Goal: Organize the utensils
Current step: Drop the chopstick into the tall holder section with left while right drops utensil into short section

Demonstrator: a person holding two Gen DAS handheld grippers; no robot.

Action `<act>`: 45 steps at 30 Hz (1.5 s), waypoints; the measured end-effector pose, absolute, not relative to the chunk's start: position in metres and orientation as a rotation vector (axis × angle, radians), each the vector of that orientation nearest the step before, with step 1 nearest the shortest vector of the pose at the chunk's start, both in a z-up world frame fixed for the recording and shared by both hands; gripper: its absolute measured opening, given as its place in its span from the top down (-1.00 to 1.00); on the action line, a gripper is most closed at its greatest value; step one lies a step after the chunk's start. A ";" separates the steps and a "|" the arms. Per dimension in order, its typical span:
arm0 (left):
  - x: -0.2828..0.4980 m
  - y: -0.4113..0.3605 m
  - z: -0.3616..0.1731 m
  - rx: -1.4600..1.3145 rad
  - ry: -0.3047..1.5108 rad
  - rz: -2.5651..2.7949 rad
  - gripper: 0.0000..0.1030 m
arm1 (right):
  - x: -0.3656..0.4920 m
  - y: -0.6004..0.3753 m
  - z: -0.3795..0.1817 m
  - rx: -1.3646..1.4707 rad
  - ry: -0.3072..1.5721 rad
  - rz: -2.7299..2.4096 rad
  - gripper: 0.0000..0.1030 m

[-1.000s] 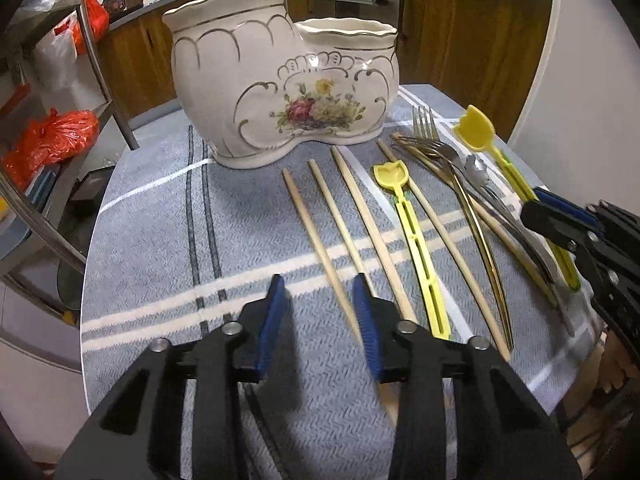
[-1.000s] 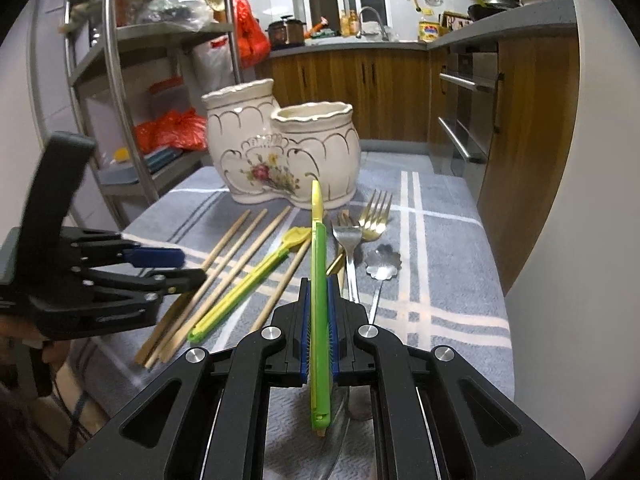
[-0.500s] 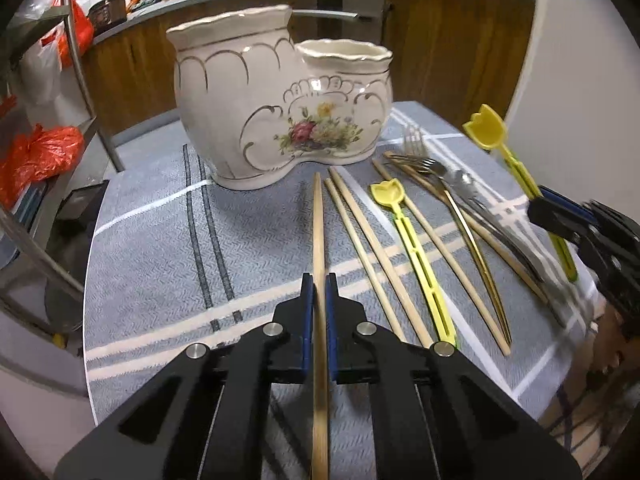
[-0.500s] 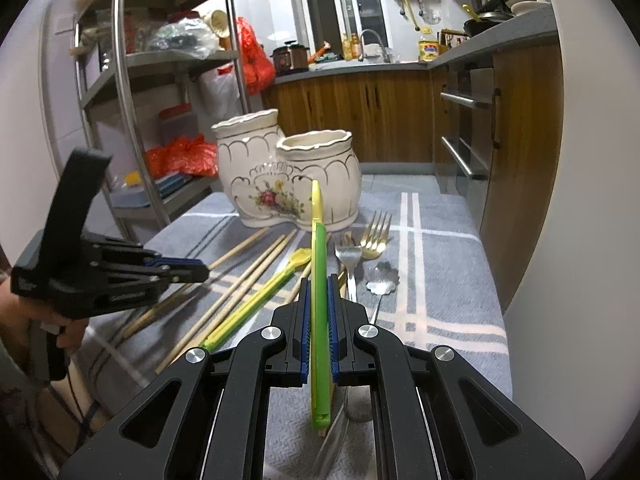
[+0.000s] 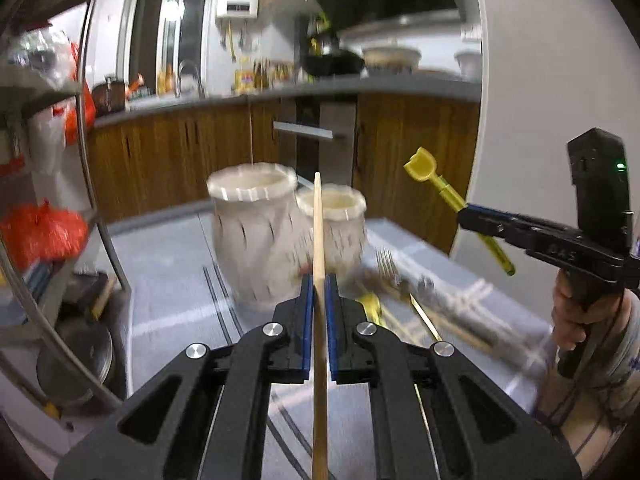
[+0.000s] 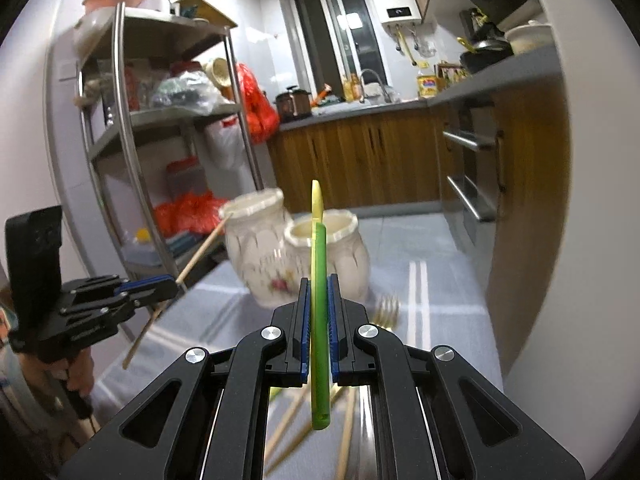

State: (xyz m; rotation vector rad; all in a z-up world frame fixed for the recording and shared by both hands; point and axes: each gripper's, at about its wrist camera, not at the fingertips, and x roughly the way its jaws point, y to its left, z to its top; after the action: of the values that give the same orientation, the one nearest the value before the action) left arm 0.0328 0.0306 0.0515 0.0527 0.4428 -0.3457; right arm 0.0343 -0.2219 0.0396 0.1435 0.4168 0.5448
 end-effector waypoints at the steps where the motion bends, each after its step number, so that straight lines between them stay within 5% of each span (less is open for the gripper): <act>1: 0.038 0.031 0.058 0.039 0.427 -0.350 0.89 | 0.041 -0.221 0.044 0.158 0.410 0.554 0.83; 17: 0.142 0.044 0.127 -0.076 0.275 -0.354 0.89 | 0.163 -0.196 0.061 0.416 0.384 0.616 0.83; 33: 0.208 0.039 0.099 -0.091 0.254 -0.186 0.89 | 0.198 -0.156 0.032 0.241 0.436 0.490 0.83; 45: 0.174 0.047 0.081 -0.085 0.355 -0.162 0.89 | 0.170 -0.162 0.037 0.139 0.519 0.429 0.83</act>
State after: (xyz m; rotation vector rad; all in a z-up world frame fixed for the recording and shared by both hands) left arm 0.1736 0.0473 0.0805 -0.0851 0.3548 -0.1615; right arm 0.1698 -0.1622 0.0371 0.1389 0.5192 0.4293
